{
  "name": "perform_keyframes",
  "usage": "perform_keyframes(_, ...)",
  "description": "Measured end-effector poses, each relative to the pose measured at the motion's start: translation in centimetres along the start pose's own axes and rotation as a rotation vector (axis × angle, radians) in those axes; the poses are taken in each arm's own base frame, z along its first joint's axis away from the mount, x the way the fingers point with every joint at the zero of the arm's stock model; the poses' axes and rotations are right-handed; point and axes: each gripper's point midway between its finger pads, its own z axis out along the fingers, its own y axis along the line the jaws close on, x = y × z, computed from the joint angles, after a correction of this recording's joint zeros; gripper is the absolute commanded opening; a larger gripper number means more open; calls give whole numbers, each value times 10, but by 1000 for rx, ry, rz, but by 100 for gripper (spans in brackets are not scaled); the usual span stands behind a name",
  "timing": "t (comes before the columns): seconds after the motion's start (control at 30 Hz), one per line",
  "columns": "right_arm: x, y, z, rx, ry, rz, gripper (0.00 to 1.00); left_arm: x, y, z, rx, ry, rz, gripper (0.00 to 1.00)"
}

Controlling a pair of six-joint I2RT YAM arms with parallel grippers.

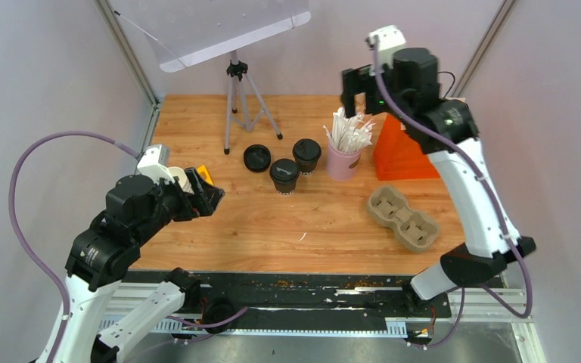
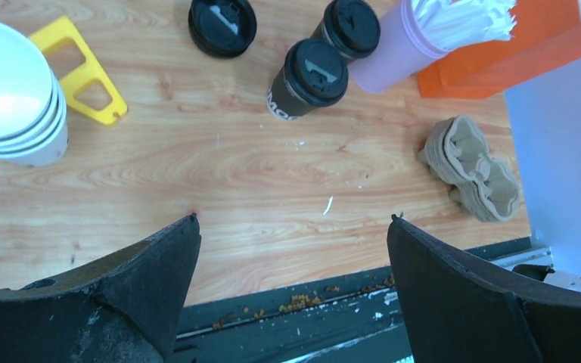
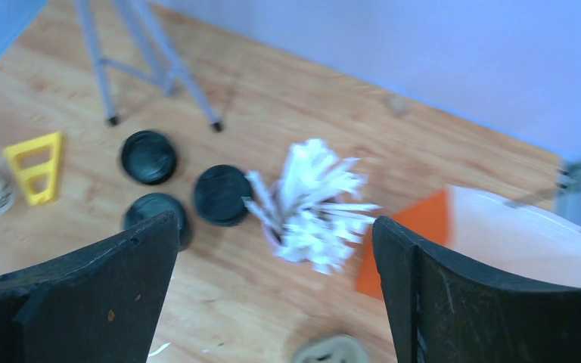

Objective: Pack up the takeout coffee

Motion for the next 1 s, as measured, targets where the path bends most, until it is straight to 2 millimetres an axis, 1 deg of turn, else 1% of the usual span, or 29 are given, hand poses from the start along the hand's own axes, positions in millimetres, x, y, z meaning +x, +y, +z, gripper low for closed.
perform_keyframes(0.07,-6,-37,-20,76,-42,10,94,7,3,1,-13,23,-23,95)
perform_keyframes(0.1,-6,-49,-25,101,-49,7,93,9,3,0,-18,31,-33,93)
perform_keyframes(0.13,-5,-57,-28,118,-53,-3,92,10,4,0,-23,37,-40,92)
perform_keyframes(0.2,-1,-68,-25,140,-42,-23,90,15,7,-2,-35,54,-49,89)
perform_keyframes(0.3,17,-84,-5,161,25,-44,87,23,11,-5,-54,86,-52,85)
perform_keyframes(0.37,35,-101,14,183,92,-49,87,28,12,-7,-52,108,-50,83)
perform_keyframes(0.4,42,-108,20,195,116,-47,87,30,12,-8,-50,118,-48,82)
perform_keyframes(0.43,52,-118,28,212,154,-43,87,32,12,-9,-45,128,-47,82)
perform_keyframes(0.53,76,-140,46,242,244,-29,87,39,5,-12,-6,165,-48,79)
perform_keyframes(0.6,86,-150,55,254,288,-21,87,43,0,-14,27,188,-50,79)
perform_keyframes(0.7,92,-164,66,269,331,-19,85,49,-6,-14,61,218,-45,79)
perform_keyframes(0.77,96,-172,70,279,349,-18,83,53,-6,-13,69,236,-44,79)
perform_keyframes(0.83,102,-177,69,282,367,-11,80,57,-7,-13,75,251,-45,79)
perform_keyframes(1.0,115,-187,67,279,401,12,68,57,-8,-12,81,255,-46,79)
